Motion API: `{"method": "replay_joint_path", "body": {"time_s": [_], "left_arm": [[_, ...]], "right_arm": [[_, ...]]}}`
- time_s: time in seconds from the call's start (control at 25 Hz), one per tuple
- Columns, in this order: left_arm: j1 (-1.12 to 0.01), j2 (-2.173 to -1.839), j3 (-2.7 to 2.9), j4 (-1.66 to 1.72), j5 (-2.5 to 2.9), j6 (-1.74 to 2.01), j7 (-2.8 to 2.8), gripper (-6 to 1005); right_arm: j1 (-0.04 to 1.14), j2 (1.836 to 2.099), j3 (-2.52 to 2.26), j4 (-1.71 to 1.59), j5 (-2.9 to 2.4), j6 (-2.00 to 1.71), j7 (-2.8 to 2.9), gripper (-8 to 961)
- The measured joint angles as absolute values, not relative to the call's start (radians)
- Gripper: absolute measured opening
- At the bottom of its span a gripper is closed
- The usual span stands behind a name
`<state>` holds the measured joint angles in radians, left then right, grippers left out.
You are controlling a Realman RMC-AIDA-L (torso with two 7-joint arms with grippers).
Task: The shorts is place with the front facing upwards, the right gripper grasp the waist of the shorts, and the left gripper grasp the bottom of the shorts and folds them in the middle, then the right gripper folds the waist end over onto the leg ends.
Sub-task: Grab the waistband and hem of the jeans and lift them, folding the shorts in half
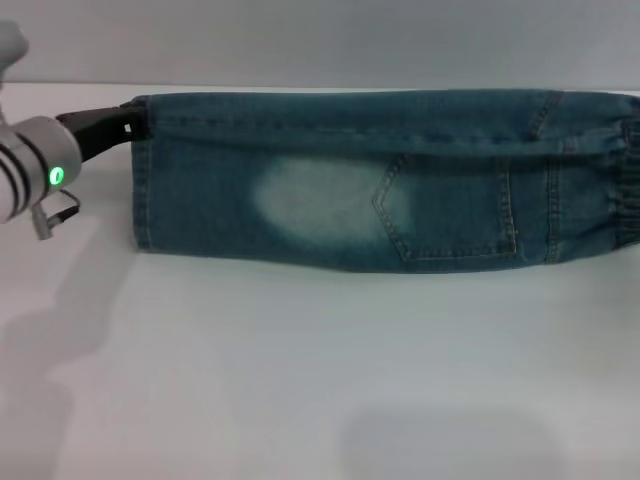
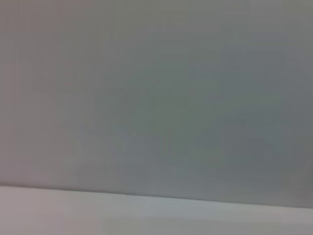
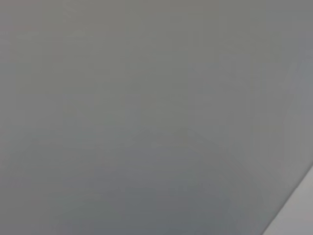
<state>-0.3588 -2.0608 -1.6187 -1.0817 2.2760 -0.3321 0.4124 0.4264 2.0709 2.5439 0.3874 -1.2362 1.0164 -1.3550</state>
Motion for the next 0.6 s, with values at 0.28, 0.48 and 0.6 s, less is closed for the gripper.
{"method": "replay_joint_path", "body": {"time_s": [0.28, 0.48, 0.6], "left_arm": [[-0.518, -2.060, -1.607, -0.864, 2.234, -0.259, 0.429, 90], [-0.512, -2.060, -1.605, -0.901, 2.230, -0.267, 0.445, 231], [-0.466, -2.057, -1.605, -0.991, 2.233, -0.306, 0.454, 330]], "right_arm": [[0.496, 2.054, 2.541, 0.384, -1.259, 0.931, -1.406, 129], [0.489, 2.053, 2.539, 0.413, -1.306, 0.901, -1.417, 279], [0.455, 2.066, 2.533, 0.436, -1.323, 0.900, -1.420, 395]]}}
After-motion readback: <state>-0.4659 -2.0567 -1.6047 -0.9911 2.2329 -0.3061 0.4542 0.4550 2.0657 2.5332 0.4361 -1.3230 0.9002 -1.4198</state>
